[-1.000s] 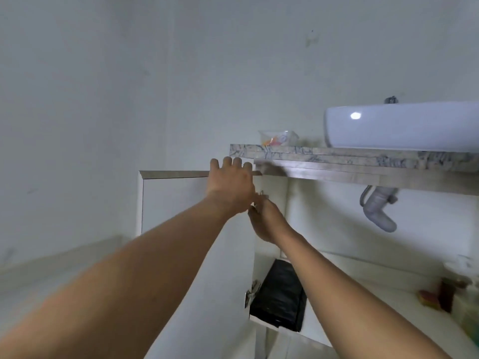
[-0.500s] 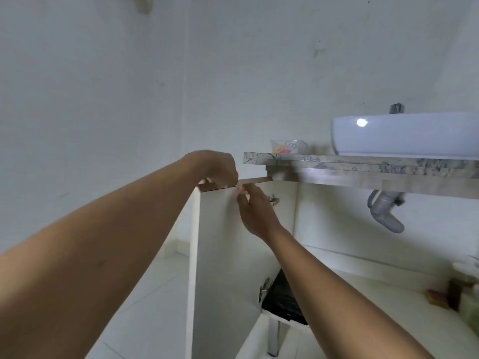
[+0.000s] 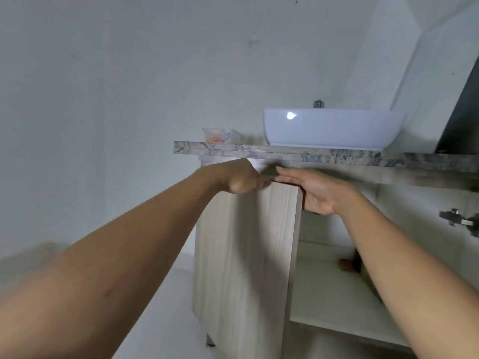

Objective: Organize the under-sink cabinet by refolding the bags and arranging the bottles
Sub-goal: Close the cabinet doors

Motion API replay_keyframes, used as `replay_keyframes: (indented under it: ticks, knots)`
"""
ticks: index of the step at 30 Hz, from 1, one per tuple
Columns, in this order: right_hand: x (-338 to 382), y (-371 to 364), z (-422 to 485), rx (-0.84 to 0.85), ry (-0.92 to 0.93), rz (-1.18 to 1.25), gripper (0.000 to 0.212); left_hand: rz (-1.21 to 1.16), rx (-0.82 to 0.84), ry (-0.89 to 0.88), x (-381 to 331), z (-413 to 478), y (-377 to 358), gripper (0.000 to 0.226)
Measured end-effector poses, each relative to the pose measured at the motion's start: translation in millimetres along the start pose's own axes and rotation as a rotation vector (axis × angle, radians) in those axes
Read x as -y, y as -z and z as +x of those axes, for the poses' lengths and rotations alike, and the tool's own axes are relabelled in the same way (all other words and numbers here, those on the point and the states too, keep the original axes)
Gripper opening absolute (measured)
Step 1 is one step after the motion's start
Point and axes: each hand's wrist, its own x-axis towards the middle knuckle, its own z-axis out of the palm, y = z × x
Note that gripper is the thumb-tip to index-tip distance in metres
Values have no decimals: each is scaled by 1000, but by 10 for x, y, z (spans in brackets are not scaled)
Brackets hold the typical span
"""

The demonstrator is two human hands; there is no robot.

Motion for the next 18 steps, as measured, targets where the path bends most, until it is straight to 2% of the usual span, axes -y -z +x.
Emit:
replay_keyframes:
  ticks: [3,6,10,13,18]
  knots:
    - [-21,411,-115,-18,36,-264,50,30,14,-53,-64,215,-295,31]
    - [-66,628,-105,-213,112,-679,48,72,-41,-44,-70,466,-506,55]
    - [-216,818,37,-377,212,-888,41,52,-95,-6,-112,722,-763,65]
    - [-396,852,169,-552,346,-1022,38,104,-73,-57,-88,883,-912,81]
    - [-686,731,331,-831,434,-1535,39,204,-90,-41,-82,1054,-1164,88]
